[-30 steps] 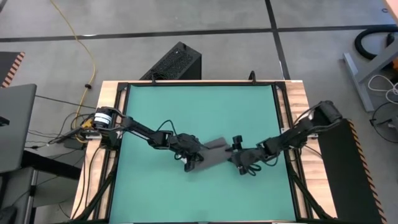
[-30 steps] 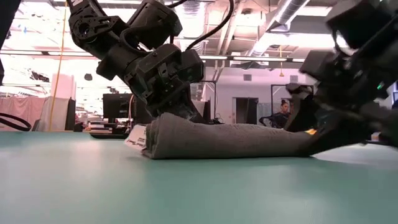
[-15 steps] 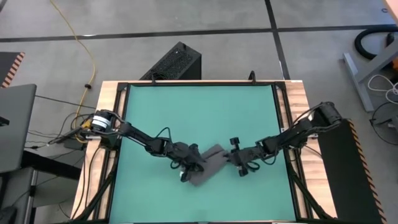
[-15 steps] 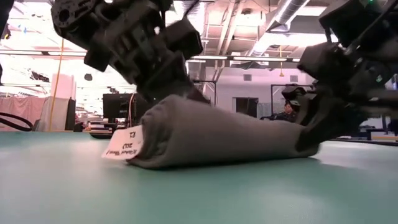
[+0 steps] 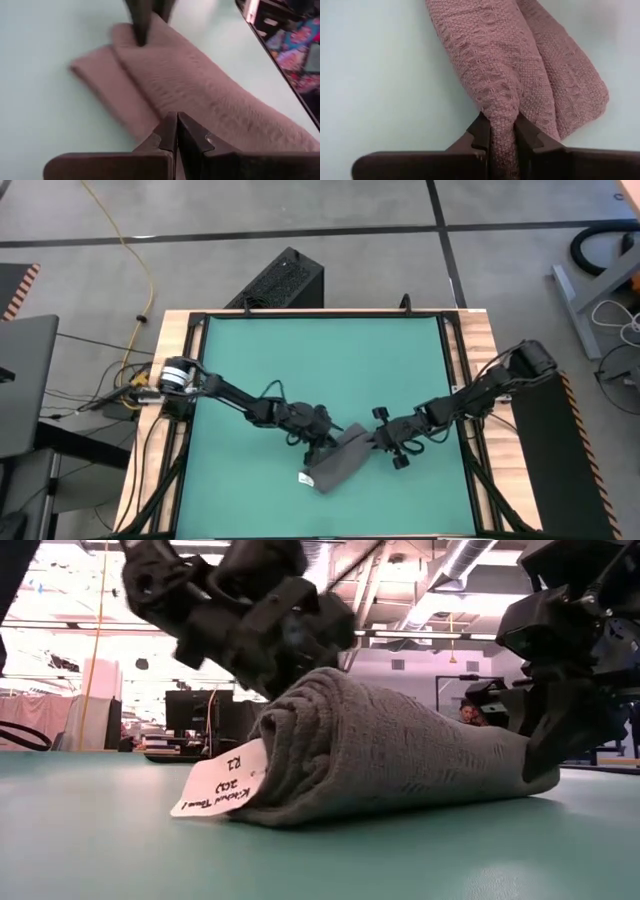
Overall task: Roll towel
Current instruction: Roll the gray towel
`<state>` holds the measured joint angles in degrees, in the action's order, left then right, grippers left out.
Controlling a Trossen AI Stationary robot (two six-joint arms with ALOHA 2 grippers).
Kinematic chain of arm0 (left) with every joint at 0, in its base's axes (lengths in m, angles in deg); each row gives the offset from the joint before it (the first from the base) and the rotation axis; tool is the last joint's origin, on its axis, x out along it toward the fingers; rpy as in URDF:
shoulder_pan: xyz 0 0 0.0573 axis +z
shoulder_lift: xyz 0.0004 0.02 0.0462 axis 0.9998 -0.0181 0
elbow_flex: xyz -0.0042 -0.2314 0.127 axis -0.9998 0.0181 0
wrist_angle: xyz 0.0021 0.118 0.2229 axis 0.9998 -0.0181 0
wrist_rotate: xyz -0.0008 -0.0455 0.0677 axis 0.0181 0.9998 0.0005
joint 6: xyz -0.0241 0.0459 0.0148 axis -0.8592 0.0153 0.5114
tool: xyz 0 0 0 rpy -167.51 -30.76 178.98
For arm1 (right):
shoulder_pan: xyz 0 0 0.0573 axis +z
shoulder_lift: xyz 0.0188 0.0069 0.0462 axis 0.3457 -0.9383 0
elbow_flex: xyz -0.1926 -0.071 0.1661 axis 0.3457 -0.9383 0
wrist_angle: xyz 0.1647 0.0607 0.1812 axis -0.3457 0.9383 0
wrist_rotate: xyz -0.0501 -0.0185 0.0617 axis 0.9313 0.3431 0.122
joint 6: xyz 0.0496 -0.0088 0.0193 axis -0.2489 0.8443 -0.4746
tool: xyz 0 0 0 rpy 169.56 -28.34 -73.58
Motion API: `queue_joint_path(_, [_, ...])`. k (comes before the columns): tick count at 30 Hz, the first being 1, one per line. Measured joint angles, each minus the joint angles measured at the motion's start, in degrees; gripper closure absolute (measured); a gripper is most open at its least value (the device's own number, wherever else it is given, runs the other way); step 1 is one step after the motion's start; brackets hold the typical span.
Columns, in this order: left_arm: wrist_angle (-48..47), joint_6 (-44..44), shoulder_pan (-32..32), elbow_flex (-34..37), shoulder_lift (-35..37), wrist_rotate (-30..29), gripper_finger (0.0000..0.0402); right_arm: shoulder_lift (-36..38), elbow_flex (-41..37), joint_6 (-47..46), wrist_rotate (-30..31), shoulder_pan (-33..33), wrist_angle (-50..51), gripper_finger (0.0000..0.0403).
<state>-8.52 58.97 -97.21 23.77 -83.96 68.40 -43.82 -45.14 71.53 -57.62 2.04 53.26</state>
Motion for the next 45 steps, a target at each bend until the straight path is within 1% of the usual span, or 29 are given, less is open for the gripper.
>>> queue_joint_path(2, [-1.93, 0.51, 0.52, -3.65, -3.03, 1.12, 0.0402, -0.67, 0.54, 0.36, 0.01, 0.0, -0.06, 0.0344])
queue_joint_path(5, [-8.6, 1.81, 1.61, -8.5, -6.46, 0.91, 0.0401, -1.49, 1.48, 0.97, 0.03, 0.19, 0.33, 0.0344])
queue_joint_path(9, [-18.85, 3.9, 2.96, -14.1, -8.15, -0.64, 0.0401, -1.72, 2.99, 4.17, 0.87, 1.76, 2.54, 0.0344])
queue_joint_path(11, [-20.27, 4.83, 3.3, -15.41, -9.1, -0.3, 0.0402, -1.77, 3.89, 6.81, 0.87, 2.76, 3.73, 0.0344])
queue_joint_path(14, [-20.0, 5.82, 3.37, -16.58, -9.35, -0.29, 0.0401, -1.82, 5.74, 9.89, 0.8, 3.73, 6.19, 0.0342])
queue_joint_path(17, [-20.35, 5.87, 3.46, -16.69, -9.35, -0.49, 0.0402, -1.84, 8.15, 10.46, -0.9, 3.35, 9.83, 0.0341])
queue_joint_path(19, [-20.4, 5.74, 3.59, -16.68, -9.35, -0.47, 0.0402, -1.84, 9.99, 10.17, -5.54, 1.79, 12.51, 0.034])
queue_joint_path(25, [-18.84, 6.42, 3.65, -16.64, -9.26, -0.41, 0.0402, -4.42, 14.53, 4.12, -24.26, -6.05, 17.74, 0.034])
queue_joint_path(27, [-19.26, 7.26, 3.61, -16.75, -8.81, -1.12, 0.0402, -6.35, 14.98, 3.19, -29.07, -8.66, 17.89, 0.034])
queue_joint_path(32, [-24.32, 10.25, 2.9, -16.94, -4.35, -6.58, 0.0402, -12.55, 15.64, 2.06, -40.75, -14.98, 17.24, 0.0341])
queue_joint_path(35, [-26.08, 11.18, 2.14, -16.95, -1.54, -7.21, 0.0402, -16.01, 15.8, -0.51, -47.6, -18.16, 14.36, 0.0341])
queue_joint_path(38, [-26.23, 11.42, 0.46, -16.95, -0.19, -6.13, 0.0402, -18.51, 16.14, -3.84, -51.57, -20.63, 12.41, 0.0341])
queue_joint_path(42, [-26.73, 10.38, -3.24, -16.95, 0.03, -6.03, 0.0402, -20.59, 17.17, -5.82, -52.78, -22.42, 12.62, 0.0341])
queue_joint_path(45, [-27.12, 8.67, -6.47, -16.14, 0.03, -10.48, 0.0402, -21.41, 18.04, -8.22, -52.78, -22.81, 12.97, 0.0341])
